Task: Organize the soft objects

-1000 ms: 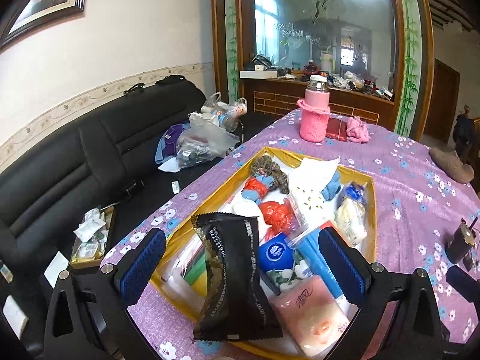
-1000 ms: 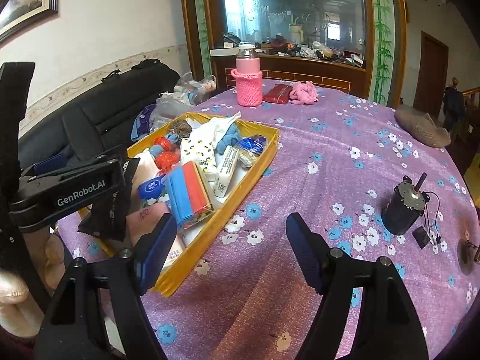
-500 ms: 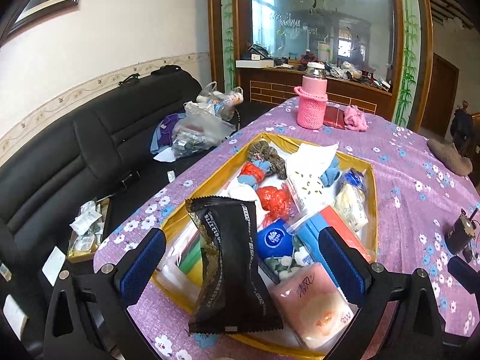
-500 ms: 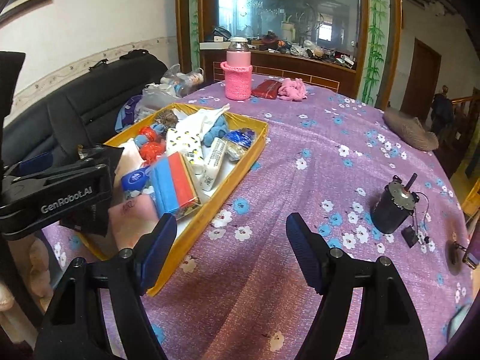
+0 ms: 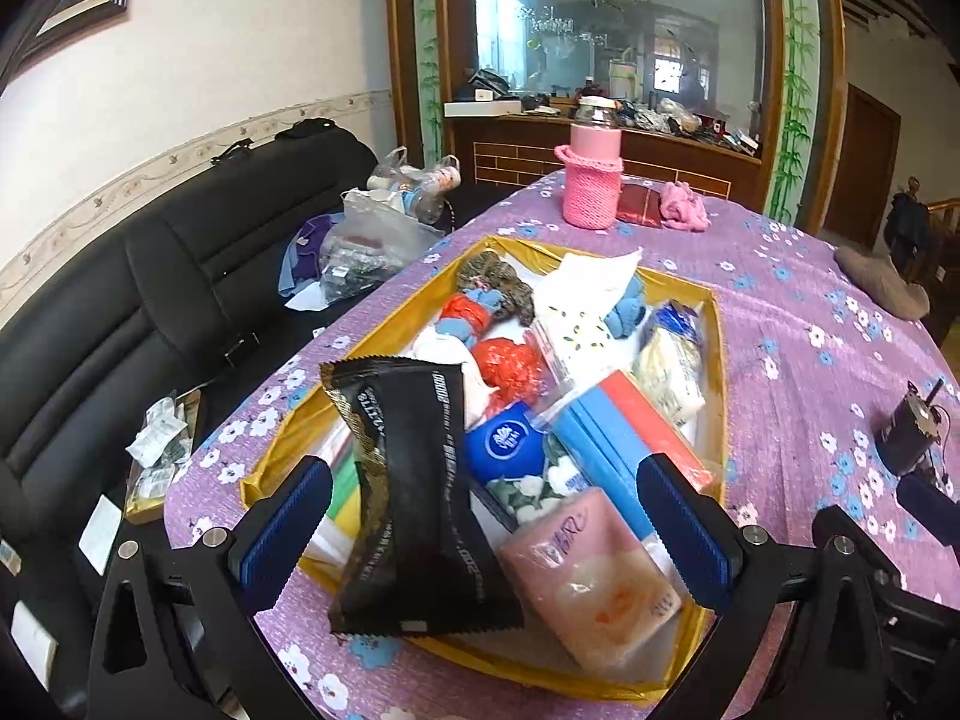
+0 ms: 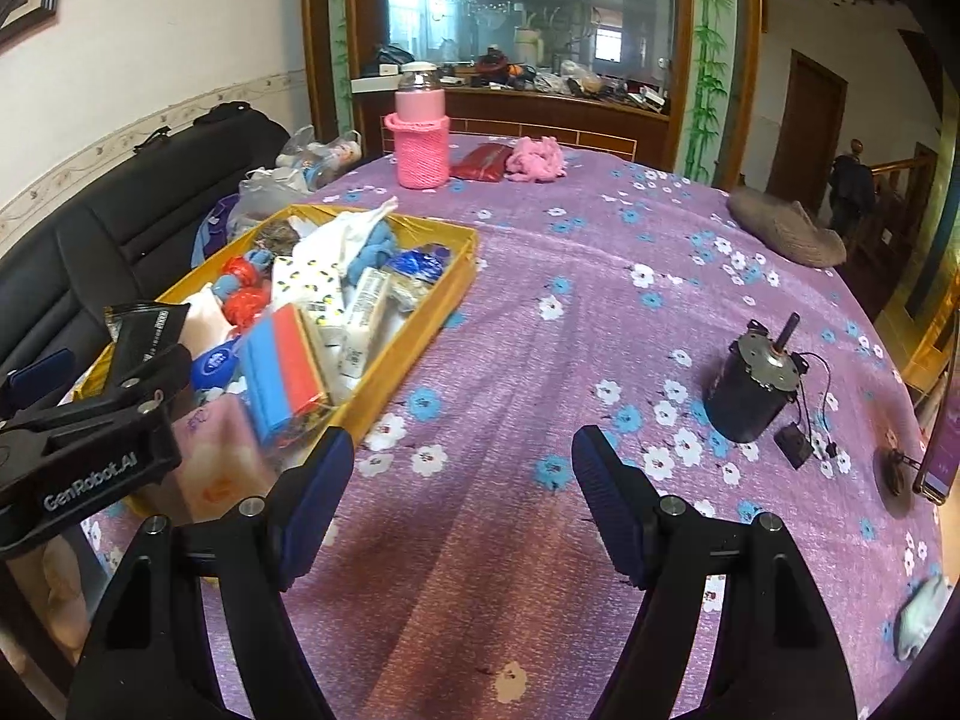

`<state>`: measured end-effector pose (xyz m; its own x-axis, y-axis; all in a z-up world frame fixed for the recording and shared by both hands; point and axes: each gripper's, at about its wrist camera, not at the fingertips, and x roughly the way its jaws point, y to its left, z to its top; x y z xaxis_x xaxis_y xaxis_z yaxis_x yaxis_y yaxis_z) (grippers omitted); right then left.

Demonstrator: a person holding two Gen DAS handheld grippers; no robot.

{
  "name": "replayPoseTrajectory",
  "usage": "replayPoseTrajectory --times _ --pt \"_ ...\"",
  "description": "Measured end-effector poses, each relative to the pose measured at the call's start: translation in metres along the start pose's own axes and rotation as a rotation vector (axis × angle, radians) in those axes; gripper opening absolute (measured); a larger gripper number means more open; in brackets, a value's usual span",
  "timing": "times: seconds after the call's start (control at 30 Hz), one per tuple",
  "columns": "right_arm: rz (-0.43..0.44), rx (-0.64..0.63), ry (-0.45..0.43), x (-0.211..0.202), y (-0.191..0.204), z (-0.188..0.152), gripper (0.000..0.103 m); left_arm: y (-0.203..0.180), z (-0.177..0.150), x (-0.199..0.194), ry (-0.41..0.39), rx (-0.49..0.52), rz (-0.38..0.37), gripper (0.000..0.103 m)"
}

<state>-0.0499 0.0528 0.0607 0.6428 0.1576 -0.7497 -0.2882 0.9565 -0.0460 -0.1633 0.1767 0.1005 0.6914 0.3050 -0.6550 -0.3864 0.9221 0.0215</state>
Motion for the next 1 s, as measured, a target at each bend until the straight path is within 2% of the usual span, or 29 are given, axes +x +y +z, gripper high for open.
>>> replayPoseTrajectory --times 0.43,0.73,1.0 --pt "-0.033 0.046 0.027 0.008 -0.026 -0.006 0.075 -0.032 -0.007 -0.015 0.004 0.06 -0.023 0.103" --pt "-0.056 0.135 0.039 0.012 -0.058 -0.006 0.075 -0.049 -0.008 -0.013 0.028 0.105 -0.03 0.103" --pt "-0.077 0.137 0.04 0.013 -0.067 -0.005 0.075 -0.065 -0.008 -0.015 0.045 0.131 -0.055 0.103"
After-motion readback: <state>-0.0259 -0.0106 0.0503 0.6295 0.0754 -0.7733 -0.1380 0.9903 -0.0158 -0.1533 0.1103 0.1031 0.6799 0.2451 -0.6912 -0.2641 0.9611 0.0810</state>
